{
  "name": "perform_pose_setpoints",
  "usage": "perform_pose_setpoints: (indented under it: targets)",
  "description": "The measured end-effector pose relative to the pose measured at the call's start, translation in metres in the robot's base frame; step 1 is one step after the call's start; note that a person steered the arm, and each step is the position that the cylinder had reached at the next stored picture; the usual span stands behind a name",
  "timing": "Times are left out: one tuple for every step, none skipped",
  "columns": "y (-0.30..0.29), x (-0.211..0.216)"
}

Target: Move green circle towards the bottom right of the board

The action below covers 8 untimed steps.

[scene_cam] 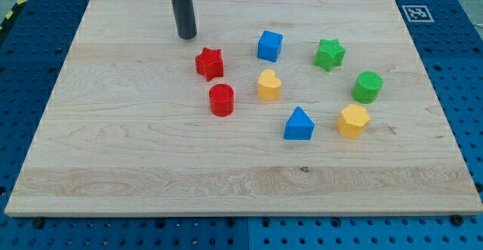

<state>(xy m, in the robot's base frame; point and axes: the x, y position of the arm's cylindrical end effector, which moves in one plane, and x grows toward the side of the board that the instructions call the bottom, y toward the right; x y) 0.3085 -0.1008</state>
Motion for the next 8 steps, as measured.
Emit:
perform_pose_setpoints:
  targets:
    - [0.000,0.000]
    - [0.022,0.010]
    - [0.091,0.053]
    - [0.137,0.067]
    - [0.139,0.072]
    - [0.175,0.083]
    - [0.210,0.092]
    - [0.247,0.092]
